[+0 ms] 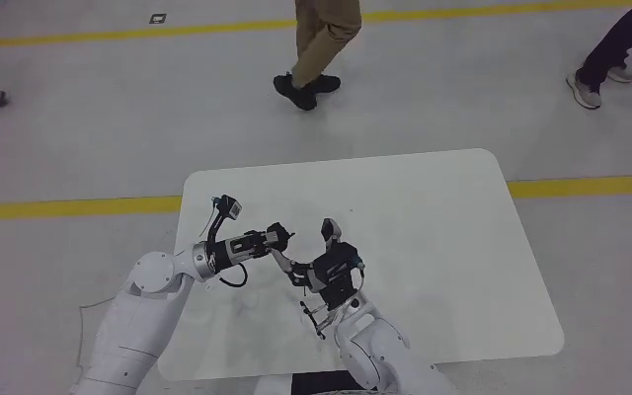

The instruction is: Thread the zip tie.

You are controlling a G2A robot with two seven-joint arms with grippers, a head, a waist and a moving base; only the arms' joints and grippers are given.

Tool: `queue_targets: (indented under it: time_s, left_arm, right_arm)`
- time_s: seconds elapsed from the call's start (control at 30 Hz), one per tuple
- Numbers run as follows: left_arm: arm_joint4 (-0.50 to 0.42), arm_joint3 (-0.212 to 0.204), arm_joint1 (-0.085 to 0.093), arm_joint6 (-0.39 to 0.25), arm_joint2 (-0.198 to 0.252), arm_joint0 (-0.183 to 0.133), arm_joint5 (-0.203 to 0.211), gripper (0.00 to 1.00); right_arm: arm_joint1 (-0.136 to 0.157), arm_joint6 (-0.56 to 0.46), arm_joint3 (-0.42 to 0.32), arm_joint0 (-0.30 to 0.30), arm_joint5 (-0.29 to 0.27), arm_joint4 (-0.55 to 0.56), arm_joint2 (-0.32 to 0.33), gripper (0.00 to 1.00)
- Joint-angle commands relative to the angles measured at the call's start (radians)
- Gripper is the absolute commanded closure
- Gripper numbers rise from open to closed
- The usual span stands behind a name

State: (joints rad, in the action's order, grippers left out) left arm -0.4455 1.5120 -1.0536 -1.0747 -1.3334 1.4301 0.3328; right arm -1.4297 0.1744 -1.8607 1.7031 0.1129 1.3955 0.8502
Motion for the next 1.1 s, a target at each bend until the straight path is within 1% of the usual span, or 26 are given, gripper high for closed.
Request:
queue_targets:
  time_s: [0.0, 0.13, 0.2, 0.23, 0.27, 0.33, 0.4, 0.47, 0.5, 0.53, 0.6, 0.7, 0.8, 0.83, 1.07]
  left_arm:
    - [0.0, 0.0, 0.0, 0.0, 0.0, 0.0, 0.0, 1.0]
    - [0.0, 0.0, 0.0, 0.0, 0.0, 0.0, 0.0, 1.0]
    - [0.0, 0.0, 0.0, 0.0, 0.0, 0.0, 0.0, 1.0]
    - [-0.003, -0.001, -0.001, 0.011, 0.002, 0.001, -0.005, 1.0]
    - [-0.014, -0.004, -0.001, 0.024, 0.003, 0.003, -0.01, 1.0]
    - [-0.035, -0.015, 0.0, 0.022, -0.001, 0.004, -0.006, 1.0]
    - [-0.073, -0.033, 0.002, 0.003, -0.004, 0.005, -0.003, 1.0]
    - [-0.116, -0.052, 0.003, -0.031, -0.007, 0.0, -0.003, 1.0]
    - [-0.138, -0.068, 0.004, -0.049, -0.008, -0.004, -0.002, 1.0]
    - [-0.164, -0.08, 0.004, -0.068, -0.007, -0.007, -0.005, 1.0]
    - [-0.215, -0.107, 0.004, -0.111, -0.006, -0.018, -0.008, 1.0]
    - [-0.289, -0.149, 0.003, -0.177, -0.001, -0.036, -0.018, 1.0]
    - [-0.354, -0.184, 0.001, -0.231, 0.008, -0.053, -0.038, 1.0]
    - [-0.368, -0.199, 0.001, -0.247, 0.01, -0.064, -0.043, 1.0]
    - [-0.363, -0.201, 0.001, -0.247, 0.01, -0.068, -0.039, 1.0]
  right_arm:
    - [0.0, 0.0, 0.0, 0.0, 0.0, 0.0, 0.0, 0.0]
    - [0.0, 0.0, 0.0, 0.0, 0.0, 0.0, 0.0, 0.0]
    - [0.001, -0.001, -0.004, 0.001, -0.007, -0.03, 0.013, 0.0]
    - [0.002, -0.001, -0.006, 0.004, -0.011, -0.037, 0.021, 0.0]
    - [0.003, -0.001, -0.01, 0.013, -0.024, -0.079, 0.029, 0.0]
    - [0.006, -0.007, -0.014, 0.02, -0.055, -0.136, 0.05, 0.0]
    - [0.01, -0.025, -0.014, 0.031, -0.105, -0.216, 0.067, 0.0]
    - [0.014, -0.053, -0.011, 0.03, -0.156, -0.275, 0.087, 0.0]
    - [0.016, -0.082, -0.007, 0.032, -0.197, -0.333, 0.095, 0.0]
    - [0.018, -0.102, -0.005, 0.03, -0.225, -0.377, 0.103, 0.0]
    - [0.021, -0.144, 0.003, 0.025, -0.268, -0.449, 0.123, 0.0]
    - [0.024, -0.196, 0.019, 0.015, -0.312, -0.553, 0.137, 0.0]
    - [0.024, -0.243, 0.037, 0.005, -0.348, -0.675, 0.141, 0.0]
    - [0.025, -0.267, 0.045, -0.003, -0.354, -0.716, 0.146, 0.0]
    - [0.025, -0.267, 0.045, -0.003, -0.354, -0.716, 0.146, 0.0]
